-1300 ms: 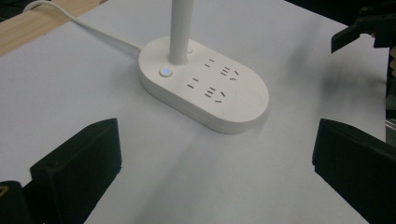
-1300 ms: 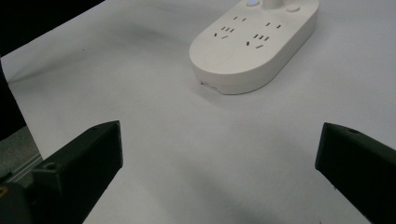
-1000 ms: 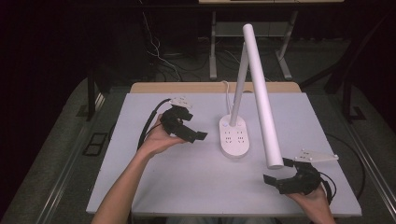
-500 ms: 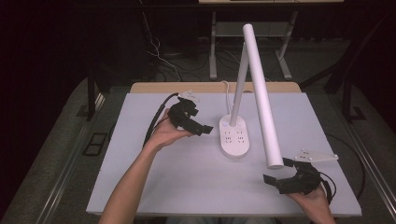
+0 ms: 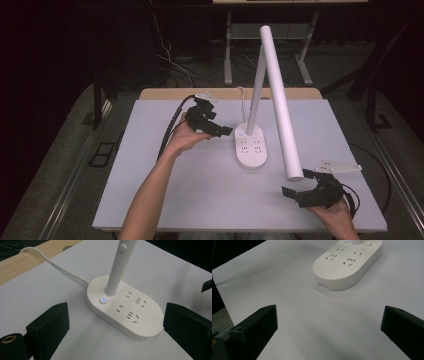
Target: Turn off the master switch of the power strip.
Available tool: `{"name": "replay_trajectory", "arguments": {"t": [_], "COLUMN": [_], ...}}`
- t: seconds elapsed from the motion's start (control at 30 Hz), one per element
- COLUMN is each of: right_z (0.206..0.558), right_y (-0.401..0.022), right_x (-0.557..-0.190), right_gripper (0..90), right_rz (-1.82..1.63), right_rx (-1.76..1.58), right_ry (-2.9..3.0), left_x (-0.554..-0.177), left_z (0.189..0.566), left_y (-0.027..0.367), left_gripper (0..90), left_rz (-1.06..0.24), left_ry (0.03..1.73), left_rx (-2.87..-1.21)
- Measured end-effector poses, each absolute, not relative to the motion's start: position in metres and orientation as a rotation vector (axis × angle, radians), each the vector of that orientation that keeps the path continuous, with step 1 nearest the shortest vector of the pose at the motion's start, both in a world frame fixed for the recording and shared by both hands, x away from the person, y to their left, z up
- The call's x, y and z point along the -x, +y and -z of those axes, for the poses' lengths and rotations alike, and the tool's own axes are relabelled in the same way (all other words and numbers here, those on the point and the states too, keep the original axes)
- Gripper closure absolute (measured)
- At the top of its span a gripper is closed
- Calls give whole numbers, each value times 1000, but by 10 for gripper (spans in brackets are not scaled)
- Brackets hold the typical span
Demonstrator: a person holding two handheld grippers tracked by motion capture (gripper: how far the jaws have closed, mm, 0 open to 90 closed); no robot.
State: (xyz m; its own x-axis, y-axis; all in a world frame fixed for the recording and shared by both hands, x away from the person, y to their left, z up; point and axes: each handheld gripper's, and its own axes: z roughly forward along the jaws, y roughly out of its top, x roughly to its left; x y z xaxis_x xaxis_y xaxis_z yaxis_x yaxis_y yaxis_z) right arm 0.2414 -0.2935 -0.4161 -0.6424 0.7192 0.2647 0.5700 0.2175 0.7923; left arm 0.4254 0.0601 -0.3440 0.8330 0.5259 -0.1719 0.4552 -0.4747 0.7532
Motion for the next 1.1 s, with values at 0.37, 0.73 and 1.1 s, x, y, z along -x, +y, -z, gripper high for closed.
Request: {"name": "replay_trajectory", "arguments": {"t": [0.37,0.73,1.1], "right_z": [416,416,417], "right_y": [-293,-294,-294], "right_x": [-242,-242,-242], "right_gripper": [0,0,1], "right_rz": [-1398,-1398,-1397], "right_rx": [-1250,-1246,-1251], "right_ry": [2326,2326,2327], "left_x": [-438,-445,-451], "left_z": [355,363,376], "left_y": [52,48,38], "left_gripper": [111,172,277], "left_rz": [-86,-67,-42], "left_ry": [748,796,833], "left_rx": [-2116,-2067,-2037]}}
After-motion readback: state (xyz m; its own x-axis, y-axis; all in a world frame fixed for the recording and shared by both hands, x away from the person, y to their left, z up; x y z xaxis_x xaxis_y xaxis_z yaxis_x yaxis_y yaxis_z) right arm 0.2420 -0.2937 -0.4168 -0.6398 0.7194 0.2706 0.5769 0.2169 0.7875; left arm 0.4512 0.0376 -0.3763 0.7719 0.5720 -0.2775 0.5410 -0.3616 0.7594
